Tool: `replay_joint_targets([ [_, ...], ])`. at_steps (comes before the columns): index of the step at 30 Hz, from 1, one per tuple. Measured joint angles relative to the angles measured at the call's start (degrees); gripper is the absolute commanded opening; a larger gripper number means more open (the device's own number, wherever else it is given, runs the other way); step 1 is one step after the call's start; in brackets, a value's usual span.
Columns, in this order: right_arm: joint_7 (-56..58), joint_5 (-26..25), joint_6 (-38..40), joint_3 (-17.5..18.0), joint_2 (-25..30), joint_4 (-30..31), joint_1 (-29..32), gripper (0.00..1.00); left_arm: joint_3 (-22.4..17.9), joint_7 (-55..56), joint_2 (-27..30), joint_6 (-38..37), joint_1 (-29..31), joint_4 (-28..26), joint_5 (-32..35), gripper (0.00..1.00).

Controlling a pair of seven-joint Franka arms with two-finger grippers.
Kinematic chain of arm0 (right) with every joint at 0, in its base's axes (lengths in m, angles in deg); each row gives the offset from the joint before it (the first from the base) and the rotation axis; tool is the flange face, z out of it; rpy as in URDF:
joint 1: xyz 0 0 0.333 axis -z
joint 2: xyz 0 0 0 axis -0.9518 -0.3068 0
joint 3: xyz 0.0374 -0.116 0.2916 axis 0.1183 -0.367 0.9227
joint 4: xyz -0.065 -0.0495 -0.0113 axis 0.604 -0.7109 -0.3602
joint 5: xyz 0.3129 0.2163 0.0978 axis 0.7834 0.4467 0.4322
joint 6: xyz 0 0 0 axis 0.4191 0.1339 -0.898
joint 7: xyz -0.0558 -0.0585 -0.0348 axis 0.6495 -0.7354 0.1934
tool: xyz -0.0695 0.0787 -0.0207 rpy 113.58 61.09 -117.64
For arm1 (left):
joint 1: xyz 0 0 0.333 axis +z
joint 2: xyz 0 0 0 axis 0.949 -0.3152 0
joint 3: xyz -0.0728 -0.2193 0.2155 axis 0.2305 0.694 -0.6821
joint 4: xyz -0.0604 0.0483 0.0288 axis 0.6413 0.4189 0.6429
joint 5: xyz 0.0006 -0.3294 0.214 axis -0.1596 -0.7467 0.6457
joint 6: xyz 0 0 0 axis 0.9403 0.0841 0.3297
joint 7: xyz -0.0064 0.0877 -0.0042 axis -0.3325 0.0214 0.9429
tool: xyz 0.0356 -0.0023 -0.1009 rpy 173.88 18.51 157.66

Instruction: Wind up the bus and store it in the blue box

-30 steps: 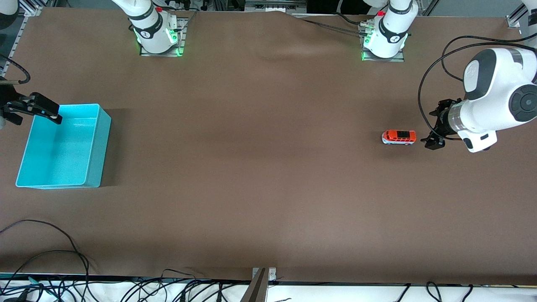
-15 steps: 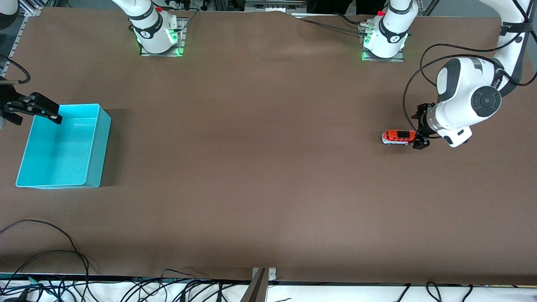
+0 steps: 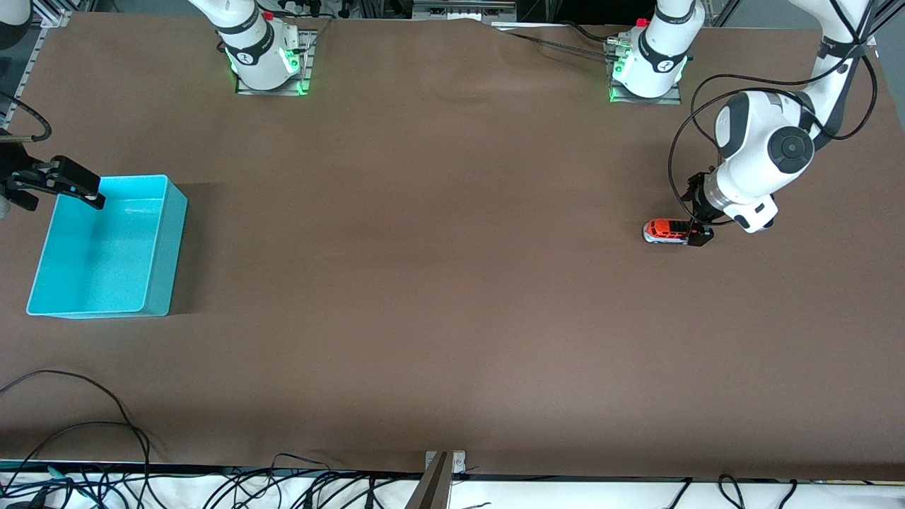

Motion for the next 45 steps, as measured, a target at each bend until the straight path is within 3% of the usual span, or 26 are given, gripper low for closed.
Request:
replay_joint_targets([
  [11, 0.0, 0.0, 0.0, 0.01, 0.0, 0.0, -0.01, 1.0, -0.01, 3.79, -2.63, 6.41, 0.51, -1.12, 0.0, 1.0],
  [25, 0.0, 0.0, 0.0, 0.03, 0.0, 0.0, -0.03, 1.0, -0.02, 4.31, -5.3, 8.91, 0.81, -1.11, 0.0, 0.99],
  [32, 0.0, 0.0, 0.0, 0.03, 0.0, 0.0, -0.03, 1.0, -0.02, 4.35, -6.24, 9.25, 0.81, -1.11, 0.0, 0.8],
  [41, 0.0, 0.0, 0.0, 0.03, 0.0, 0.0, -0.03, 1.0, -0.02, 4.37, -6.62, 9.28, 0.81, -1.12, 0.0, 0.46],
  [45, 0.0, 0.0, 0.03, 0.04, -0.01, 0.0, -0.03, 1.0, -0.02, 4.37, -6.27, 9.23, 0.81, -1.09, 0.0, 0.42],
])
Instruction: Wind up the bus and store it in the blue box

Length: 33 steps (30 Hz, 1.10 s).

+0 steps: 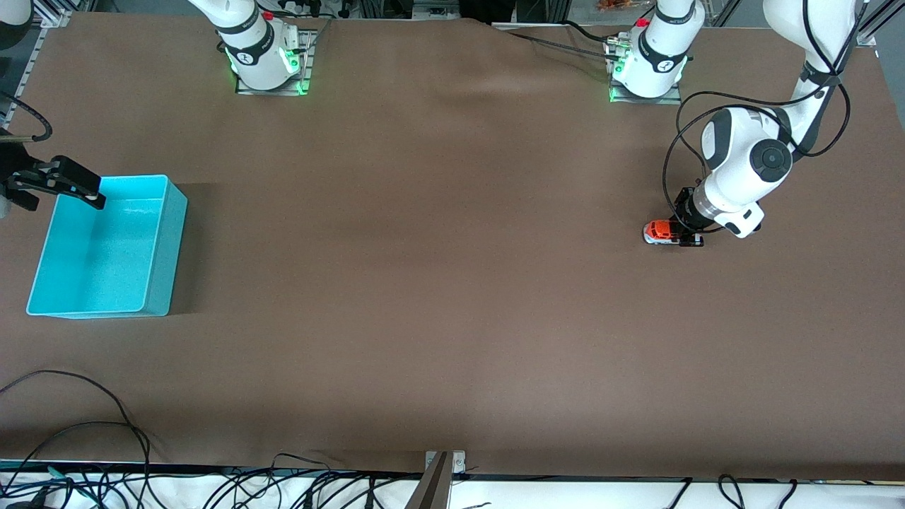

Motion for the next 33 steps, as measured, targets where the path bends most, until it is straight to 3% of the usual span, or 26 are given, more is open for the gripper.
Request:
replay_joint_targets([
  [18, 0.0, 0.0, 0.07, 0.14, -0.01, 0.0, -0.81, 1.0, 0.12, 0.19, -0.18, 0.12, -0.41, 0.04, 0.04, 0.4],
  [33, 0.0, 0.0, 0.1, 0.09, -0.02, 0.0, -0.8, 1.0, 0.05, 0.55, -0.35, 0.44, 0.52, 0.05, 3.84, 0.39],
])
